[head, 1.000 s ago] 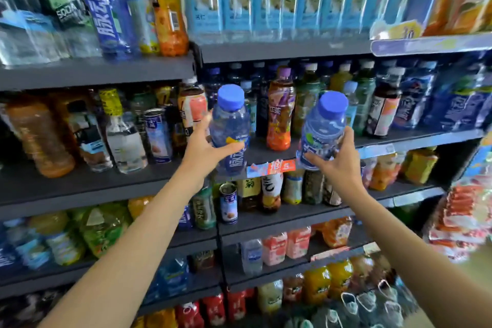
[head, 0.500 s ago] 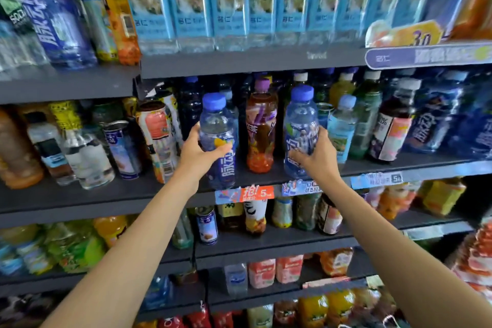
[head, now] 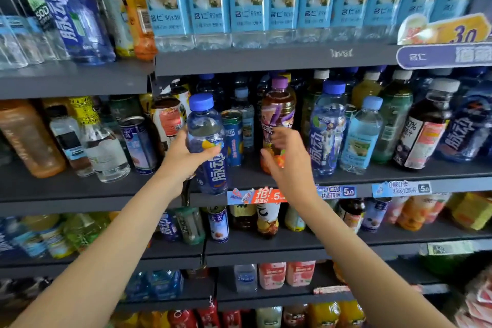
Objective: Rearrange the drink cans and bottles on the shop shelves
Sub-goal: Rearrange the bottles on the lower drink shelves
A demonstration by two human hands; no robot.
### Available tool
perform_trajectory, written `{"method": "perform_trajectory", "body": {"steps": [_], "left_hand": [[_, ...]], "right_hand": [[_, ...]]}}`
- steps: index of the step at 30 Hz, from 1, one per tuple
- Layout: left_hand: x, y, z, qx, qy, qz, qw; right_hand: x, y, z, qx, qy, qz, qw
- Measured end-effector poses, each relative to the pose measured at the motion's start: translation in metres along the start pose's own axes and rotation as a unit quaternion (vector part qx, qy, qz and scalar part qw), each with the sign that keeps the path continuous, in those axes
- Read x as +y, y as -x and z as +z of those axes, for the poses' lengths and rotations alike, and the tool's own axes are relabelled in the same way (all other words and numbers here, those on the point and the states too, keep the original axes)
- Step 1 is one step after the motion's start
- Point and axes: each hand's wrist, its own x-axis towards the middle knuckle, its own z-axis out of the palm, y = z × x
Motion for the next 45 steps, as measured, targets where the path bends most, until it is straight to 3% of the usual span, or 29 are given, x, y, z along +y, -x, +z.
{"method": "perform_trajectory", "body": {"steps": [3,6,9,14,19,25,29,33,35,38,42,45], "left_hand": [[0.003,-0.001,-0.01,0.002,-0.036,0.001,0.999],[0.005,-0.005,-0.019,-0.017,-0.086,-0.017,0.996],[0.003,-0.008,-0.024,-0.029,-0.093,-0.058,0.994],[-0.004,-0.012,-0.018,-0.008,-0.105,-0.04,0.994],[-0.005,-0.027,-0.005,0.016,-0.145,-0.016,0.989],[-0.011,-0.051,0.018,0.085,-0.279,0.028,0.956],[-0.021,-0.066,0.026,0.108,-0.281,0.027,0.953],[-0.033,-0.039,0.014,0.064,-0.189,0.092,0.976],[-0.028,-0.007,-0.004,-0.035,-0.051,0.08,0.995],[-0.02,0.027,-0.044,-0.166,0.084,0.052,0.981],[-0.028,0.037,-0.103,-0.075,0.158,0.048,0.983],[-0.037,0.042,-0.165,-0.008,0.202,0.037,0.979]], "right_hand": [[-0.006,-0.02,0.05,-0.15,-0.039,0.063,0.986],[0.004,-0.043,0.085,-0.17,-0.061,0.185,0.966],[0.015,-0.054,0.105,-0.146,-0.062,0.222,0.962],[0.013,-0.047,0.111,-0.116,-0.059,0.187,0.974],[0.005,-0.016,0.074,-0.1,-0.054,0.106,0.988],[-0.008,-0.005,0.02,-0.029,-0.122,0.044,0.991],[-0.01,-0.011,0.006,-0.048,-0.129,0.019,0.99],[-0.008,-0.007,0.01,-0.097,-0.098,0.013,0.99],[-0.015,-0.004,0.015,-0.14,-0.081,-0.02,0.987],[-0.039,0.002,0.036,-0.248,-0.081,-0.065,0.963],[-0.087,0.006,0.088,-0.308,-0.155,-0.071,0.936],[-0.123,-0.002,0.14,-0.267,-0.183,-0.071,0.943]]}}
